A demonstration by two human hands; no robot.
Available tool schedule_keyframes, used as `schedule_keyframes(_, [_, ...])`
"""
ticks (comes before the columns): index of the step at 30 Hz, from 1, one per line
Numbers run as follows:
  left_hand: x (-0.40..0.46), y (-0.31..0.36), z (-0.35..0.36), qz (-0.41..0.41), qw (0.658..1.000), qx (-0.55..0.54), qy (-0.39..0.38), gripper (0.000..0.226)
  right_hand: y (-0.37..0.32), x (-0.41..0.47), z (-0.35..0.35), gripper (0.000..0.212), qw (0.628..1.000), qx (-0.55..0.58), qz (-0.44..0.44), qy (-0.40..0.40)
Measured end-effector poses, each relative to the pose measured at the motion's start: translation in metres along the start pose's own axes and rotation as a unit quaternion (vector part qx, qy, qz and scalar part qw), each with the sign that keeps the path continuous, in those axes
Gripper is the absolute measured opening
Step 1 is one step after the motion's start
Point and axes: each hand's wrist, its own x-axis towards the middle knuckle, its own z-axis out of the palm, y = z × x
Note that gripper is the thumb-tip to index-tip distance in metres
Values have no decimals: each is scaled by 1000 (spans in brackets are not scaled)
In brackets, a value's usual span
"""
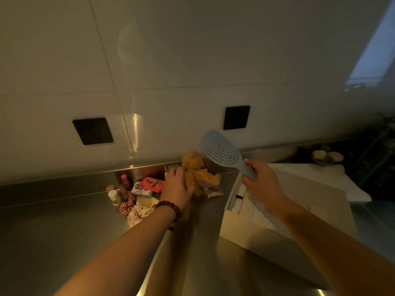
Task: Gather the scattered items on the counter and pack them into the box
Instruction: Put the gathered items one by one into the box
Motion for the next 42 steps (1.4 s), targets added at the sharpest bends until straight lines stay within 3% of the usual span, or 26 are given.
schedule_keyframes(8, [3, 104, -13, 98, 989, -104, -30, 53, 38, -24, -104, 38, 992, -28, 43, 117])
schedule_keyframes(12, [-1, 157, 12, 153, 985, -70, -35, 49, 65, -47, -149, 41, 982, -55, 79, 160])
schedule_keyframes(16, [-12, 190, 46, 160, 973, -115, -120, 49, 87, -72, -175, 41, 978, -68, 112, 163])
schedule_keyframes(20, [-20, 202, 79, 218, 949, -67, -220, 58, 100, -90, -189, 44, 973, -81, 135, 166])
schedule_keyframes(23, [-25, 206, 104, 243, 918, -28, -311, 48, 111, -99, -197, 46, 970, -69, 144, 182])
schedule_keyframes(29, [-24, 198, 152, 292, 869, 81, -391, 30, 129, -106, -201, 40, 965, -63, 155, 201])
schedule_keyframes(31, [-30, 199, 163, 326, 869, 134, -348, 34, 135, -106, -199, 38, 966, -60, 148, 202])
schedule_keyframes(34, [-44, 199, 181, 261, 880, 152, -366, 46, 143, -103, -193, 40, 966, -50, 151, 203])
schedule_keyframes(40, [-40, 204, 194, 202, 797, 286, -492, 60, 151, -91, -178, 40, 970, -47, 153, 184])
schedule_keyframes(42, [-35, 205, 198, 188, 823, 262, -467, 59, 151, -87, -173, 39, 970, -45, 158, 177])
